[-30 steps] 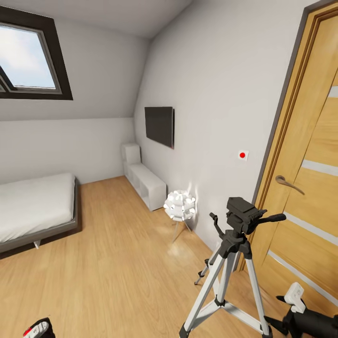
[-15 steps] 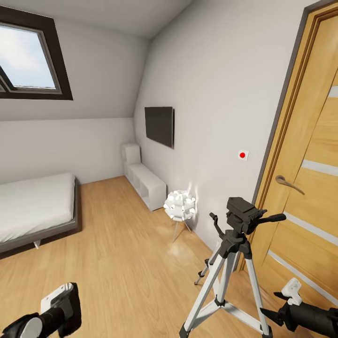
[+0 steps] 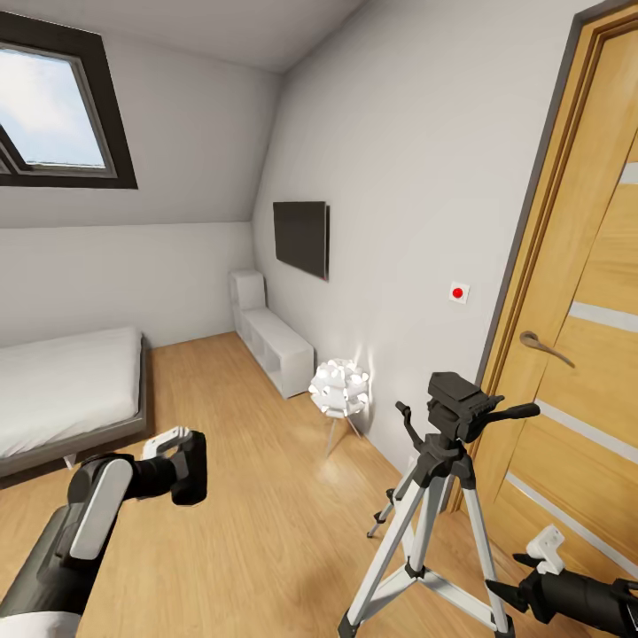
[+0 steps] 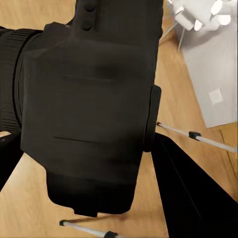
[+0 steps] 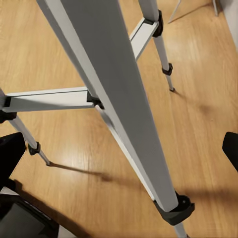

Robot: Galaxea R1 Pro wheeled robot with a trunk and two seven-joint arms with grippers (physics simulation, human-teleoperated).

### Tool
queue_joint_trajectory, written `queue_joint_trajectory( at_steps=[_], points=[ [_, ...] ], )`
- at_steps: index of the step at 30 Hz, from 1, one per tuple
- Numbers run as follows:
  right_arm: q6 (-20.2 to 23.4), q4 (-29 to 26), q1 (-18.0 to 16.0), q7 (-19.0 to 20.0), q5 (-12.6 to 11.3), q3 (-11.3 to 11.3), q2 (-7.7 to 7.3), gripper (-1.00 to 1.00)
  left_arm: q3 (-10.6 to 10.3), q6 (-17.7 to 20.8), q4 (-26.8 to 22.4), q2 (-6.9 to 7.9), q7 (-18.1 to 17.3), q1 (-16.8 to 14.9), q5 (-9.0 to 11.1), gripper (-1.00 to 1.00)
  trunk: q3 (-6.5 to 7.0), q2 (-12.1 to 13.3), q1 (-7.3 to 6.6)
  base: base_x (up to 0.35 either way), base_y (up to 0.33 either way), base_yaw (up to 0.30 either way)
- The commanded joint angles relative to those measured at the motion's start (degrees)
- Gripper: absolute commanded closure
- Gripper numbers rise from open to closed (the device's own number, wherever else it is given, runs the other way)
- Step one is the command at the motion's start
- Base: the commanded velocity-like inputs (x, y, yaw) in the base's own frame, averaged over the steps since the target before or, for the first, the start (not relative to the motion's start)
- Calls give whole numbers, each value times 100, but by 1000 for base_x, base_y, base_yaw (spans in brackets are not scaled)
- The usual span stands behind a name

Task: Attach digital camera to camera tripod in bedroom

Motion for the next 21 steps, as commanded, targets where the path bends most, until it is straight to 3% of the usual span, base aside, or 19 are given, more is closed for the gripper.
queue_joint_trajectory(
  at_steps=[1, 2, 6, 15, 21],
  points=[
    [98, -7, -5, 32, 19, -5, 18, -100, -68, 26, 239, -27, 40, -275, 28, 100, -3, -6, 2, 0, 0, 0],
    [98, -7, -5, 32, 19, -5, 18, -100, -68, 26, 239, -27, 40, -275, 28, 100, -3, -6, 2, 0, 0, 0],
    [139, 2, -6, 28, 24, -1, 37, -100, -138, 26, 625, -192, 47, -832, 30, 100, -3, -6, 2, 0, 0, 0],
    [163, 16, -62, 18, 51, 6, 231, -100, -238, 26, 1451, -1035, 544, -2025, 35, 100, -3, -6, 2, 0, 0, 0],
    [159, 16, -99, 14, 47, 0, 298, -100, -519, 26, 2044, -1362, 725, -2773, 174, 100, -3, -6, 2, 0, 0, 0]
  ],
)
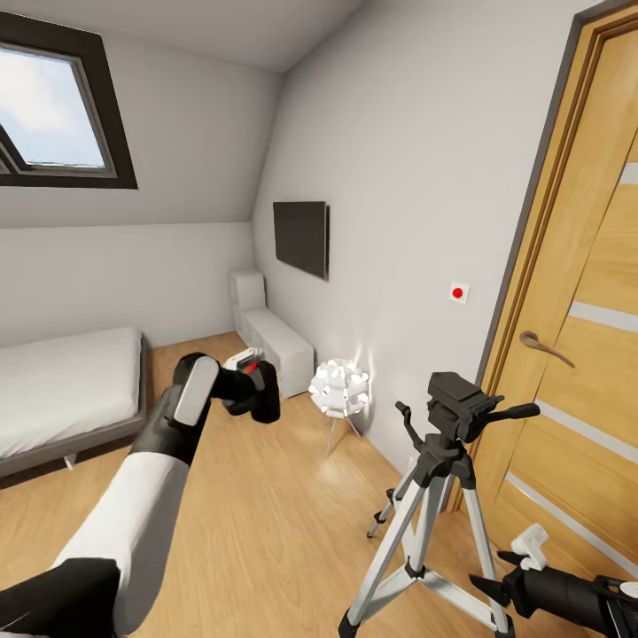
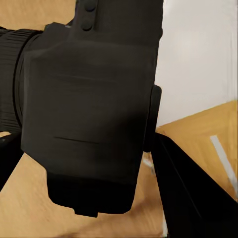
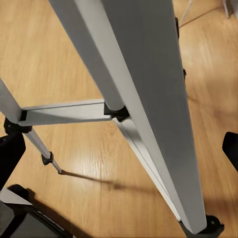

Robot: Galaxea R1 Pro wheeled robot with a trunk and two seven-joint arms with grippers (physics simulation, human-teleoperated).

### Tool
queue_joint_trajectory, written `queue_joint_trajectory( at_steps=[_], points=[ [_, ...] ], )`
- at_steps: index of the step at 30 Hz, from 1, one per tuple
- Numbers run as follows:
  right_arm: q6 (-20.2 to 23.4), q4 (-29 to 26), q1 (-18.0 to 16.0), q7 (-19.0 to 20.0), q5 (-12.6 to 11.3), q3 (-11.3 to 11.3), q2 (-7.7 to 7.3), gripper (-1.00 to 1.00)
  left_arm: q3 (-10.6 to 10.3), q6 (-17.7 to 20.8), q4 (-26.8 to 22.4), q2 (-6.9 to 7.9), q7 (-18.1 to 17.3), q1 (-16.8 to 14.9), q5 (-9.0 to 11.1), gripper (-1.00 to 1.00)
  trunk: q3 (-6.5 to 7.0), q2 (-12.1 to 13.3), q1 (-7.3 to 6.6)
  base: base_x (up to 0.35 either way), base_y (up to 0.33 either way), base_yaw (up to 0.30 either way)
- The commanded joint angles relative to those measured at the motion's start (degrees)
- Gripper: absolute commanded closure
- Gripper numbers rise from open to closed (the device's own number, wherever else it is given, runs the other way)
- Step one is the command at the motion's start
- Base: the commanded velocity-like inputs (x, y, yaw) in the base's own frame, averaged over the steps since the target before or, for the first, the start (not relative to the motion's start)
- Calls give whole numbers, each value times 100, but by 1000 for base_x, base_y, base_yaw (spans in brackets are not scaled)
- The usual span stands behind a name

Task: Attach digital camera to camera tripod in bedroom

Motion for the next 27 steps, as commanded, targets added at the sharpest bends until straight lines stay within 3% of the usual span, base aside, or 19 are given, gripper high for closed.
queue_joint_trajectory(
  at_steps=[1, 3, 5, 6, 7, 11, 12, 16, 20, 21, 26, 27],
  points=[
    [55, -7, -6, 35, 10, -10, 6, -100, -29, 32, 73, -52, 74, -119, 69, 100, -4, -5, 2, 0, 0, 0],
    [36, -9, -12, 32, -11, -21, 18, -100, -194, 32, 291, -196, 245, -451, 276, 100, -4, -5, 2, 0, 0, 0],
    [17, -10, -17, 4, -24, -30, 23, -100, -370, 32, 398, -265, 367, -674, 463, 100, -4, -5, 2, 0, 0, 0],
    [17, -10, -17, 4, -24, -30, 23, -100, -370, 32, 398, -265, 367, -674, 463, 100, -4, -5, 2, 0, 0, 0],
    [-2, -10, -20, -69, -38, -37, 26, -100, -571, 32, 478, -310, 461, -878, 760, 100, -4, -5, 2, 0, 0, 0],
    [-34, -11, -23, -210, -55, -45, 29, -100, -884, 32, 639, -358, 743, -1283, 1568, 100, -4, -5, 2, 0, 0, 0],
    [-46, -11, -24, -247, -62, -47, 29, -100, -987, 32, 751, -377, 979, -1516, 2067, 100, -4, -5, 2, 0, 0, 0],
    [-59, -11, -25, -286, -68, -49, 30, -100, -1339, 32, 928, -410, 1526, -1995, 3259, 100, -4, -5, 2, 0, 0, 0],
    [-64, -11, -26, -307, -71, -50, 31, -100, -1911, 32, 1054, -413, 2068, -2414, 4435, 100, -4, -5, 2, 0, 0, 0],
    [-64, -11, -26, -307, -71, -50, 31, -100, -1911, 32, 1054, -413, 2068, -2414, 4435, 100, -4, -5, 2, 0, 0, 0],
    [-66, -11, -26, -316, -72, -50, 31, -100, -2720, -39, 1135, -413, 2783, -2867, 5513, 100, -4, -5, 2, 0, 0, 0],
    [-66, -11, -26, -317, -72, -50, 31, -100, -2720, -39, 1135, -413, 2783, -2867, 5513, 100, -4, -5, 2, 0, 0, 0]
  ],
)
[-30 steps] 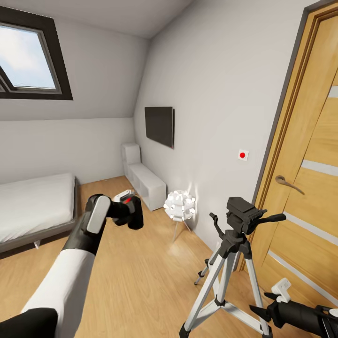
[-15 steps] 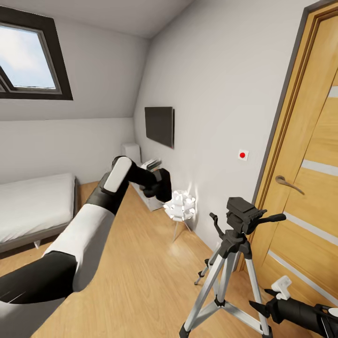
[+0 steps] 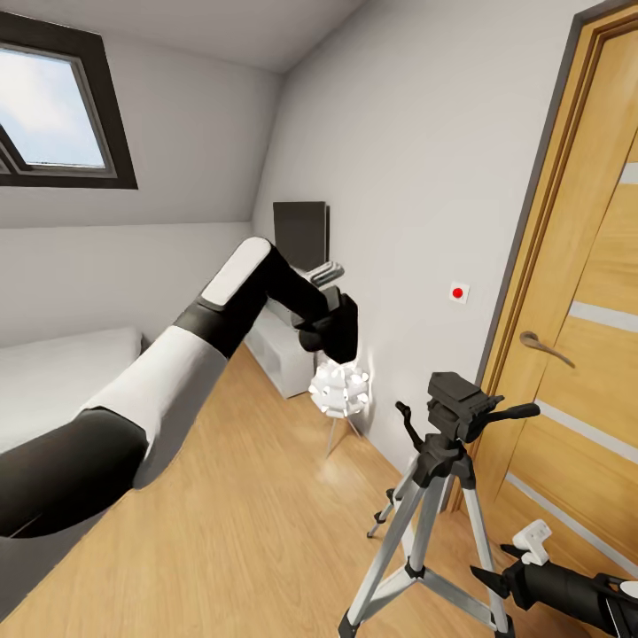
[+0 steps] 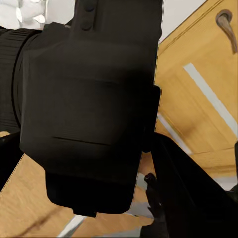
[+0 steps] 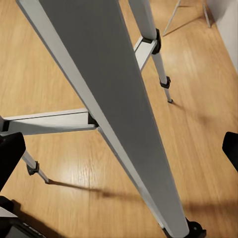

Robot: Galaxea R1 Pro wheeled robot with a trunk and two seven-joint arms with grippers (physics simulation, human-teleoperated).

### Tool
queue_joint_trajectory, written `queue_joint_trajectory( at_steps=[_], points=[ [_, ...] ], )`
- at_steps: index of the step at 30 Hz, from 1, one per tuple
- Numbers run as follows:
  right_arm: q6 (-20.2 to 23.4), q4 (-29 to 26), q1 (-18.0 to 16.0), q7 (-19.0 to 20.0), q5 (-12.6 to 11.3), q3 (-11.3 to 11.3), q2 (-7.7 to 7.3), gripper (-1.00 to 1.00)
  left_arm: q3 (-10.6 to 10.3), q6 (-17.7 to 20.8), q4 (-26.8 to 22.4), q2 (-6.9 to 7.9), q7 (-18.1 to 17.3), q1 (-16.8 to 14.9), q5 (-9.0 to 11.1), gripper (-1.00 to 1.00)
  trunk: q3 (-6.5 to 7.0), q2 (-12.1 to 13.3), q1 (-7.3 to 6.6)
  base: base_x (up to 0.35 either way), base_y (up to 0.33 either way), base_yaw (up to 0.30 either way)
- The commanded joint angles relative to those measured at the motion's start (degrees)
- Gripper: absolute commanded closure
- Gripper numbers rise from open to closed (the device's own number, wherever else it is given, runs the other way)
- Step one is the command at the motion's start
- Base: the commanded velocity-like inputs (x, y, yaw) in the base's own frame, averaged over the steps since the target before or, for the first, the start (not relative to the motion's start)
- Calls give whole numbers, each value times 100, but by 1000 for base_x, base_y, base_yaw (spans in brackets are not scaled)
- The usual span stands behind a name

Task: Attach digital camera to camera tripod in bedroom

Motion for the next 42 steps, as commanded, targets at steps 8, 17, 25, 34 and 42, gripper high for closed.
queue_joint_trajectory(
  at_steps=[8, 17, 25, 34, 42],
  points=[
    [50, -7, -4, 31, 18, -4, 2, -100, -1360, 78, 243, 0, 429, -795, 1350, 100, -3, -5, 2, 0, 0, 0],
    [50, -7, -4, 31, 18, -1, 2, -100, -3056, 79, 347, 0, 33, -1829, 2654, 100, -3, -5, 2, 0, 0, 0],
    [50, -7, -4, 31, 18, 0, 2, -100, -3668, 79, 378, 0, -246, -2397, 3413, 100, -3, -5, 2, 0, 0, 0],
    [50, -7, -4, 31, 28, 0, 2, -100, -3861, 79, 349, 0, -926, -2791, 3695, 100, -3, -5, 2, 0, 0, 0],
    [53, -46, -2, 79, 27, 5, 2, -100, -4195, 79, 341, 0, -1357, -2867, 3734, 100, -3, -5, 2, 0, 0, 0]
  ],
)
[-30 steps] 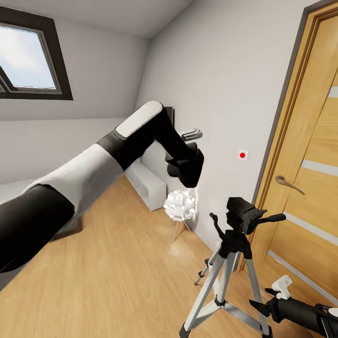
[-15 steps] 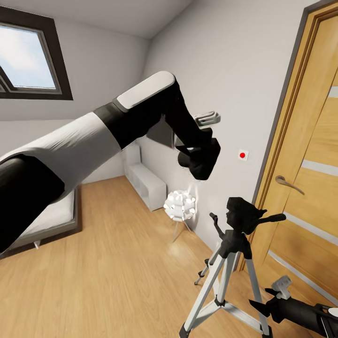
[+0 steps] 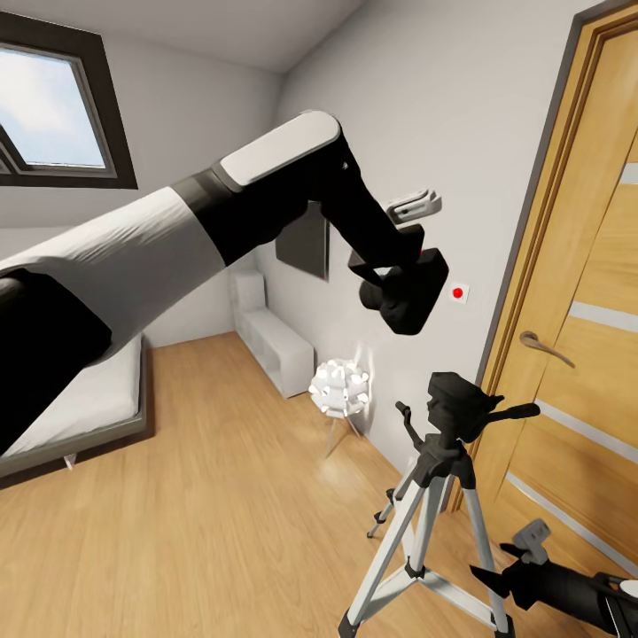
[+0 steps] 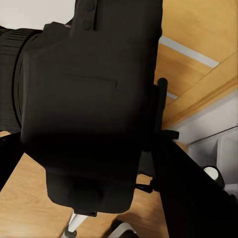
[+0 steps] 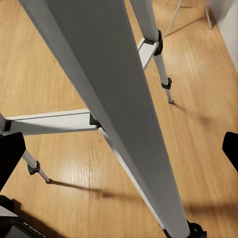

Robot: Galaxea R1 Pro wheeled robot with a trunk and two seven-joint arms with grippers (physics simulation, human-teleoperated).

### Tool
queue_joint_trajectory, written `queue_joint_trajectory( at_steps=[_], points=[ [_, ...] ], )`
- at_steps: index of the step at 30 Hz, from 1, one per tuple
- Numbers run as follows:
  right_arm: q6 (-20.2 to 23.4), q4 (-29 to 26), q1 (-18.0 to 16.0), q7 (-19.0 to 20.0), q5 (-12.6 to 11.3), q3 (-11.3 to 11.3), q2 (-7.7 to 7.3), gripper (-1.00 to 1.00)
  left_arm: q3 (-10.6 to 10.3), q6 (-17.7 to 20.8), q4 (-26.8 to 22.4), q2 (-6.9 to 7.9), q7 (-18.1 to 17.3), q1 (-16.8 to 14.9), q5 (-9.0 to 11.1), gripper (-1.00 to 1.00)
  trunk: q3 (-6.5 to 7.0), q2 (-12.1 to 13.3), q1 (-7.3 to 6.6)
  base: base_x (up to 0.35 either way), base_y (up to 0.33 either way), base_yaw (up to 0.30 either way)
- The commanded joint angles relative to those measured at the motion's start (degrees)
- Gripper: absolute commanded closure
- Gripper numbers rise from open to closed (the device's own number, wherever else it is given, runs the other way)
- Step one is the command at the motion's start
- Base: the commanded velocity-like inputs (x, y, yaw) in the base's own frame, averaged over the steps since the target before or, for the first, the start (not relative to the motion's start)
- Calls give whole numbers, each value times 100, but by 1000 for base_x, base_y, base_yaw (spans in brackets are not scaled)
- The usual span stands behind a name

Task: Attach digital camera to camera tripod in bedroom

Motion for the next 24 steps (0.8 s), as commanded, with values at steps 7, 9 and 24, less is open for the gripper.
queue_joint_trajectory(
  at_steps=[7, 9, 24],
  points=[
    [108, -158, 7, 66, 22, -9, 2, -100, -150, 0, 25, 0, -94, -32, 41, 100, -3, -5, 2, 0, 0, -4],
    [120, -185, 15, 72, 24, -1, 2, -100, -164, 0, 34, 0, -98, -34, 36, 100, -3, -5, 2, 0, 0, -63],
    [134, -241, 29, 604, 32, -16, -6, -100, -400, 0, 58, 0, -89, -3, 45, 100, -3, -5, 2, 0, 0, -181]
  ],
)
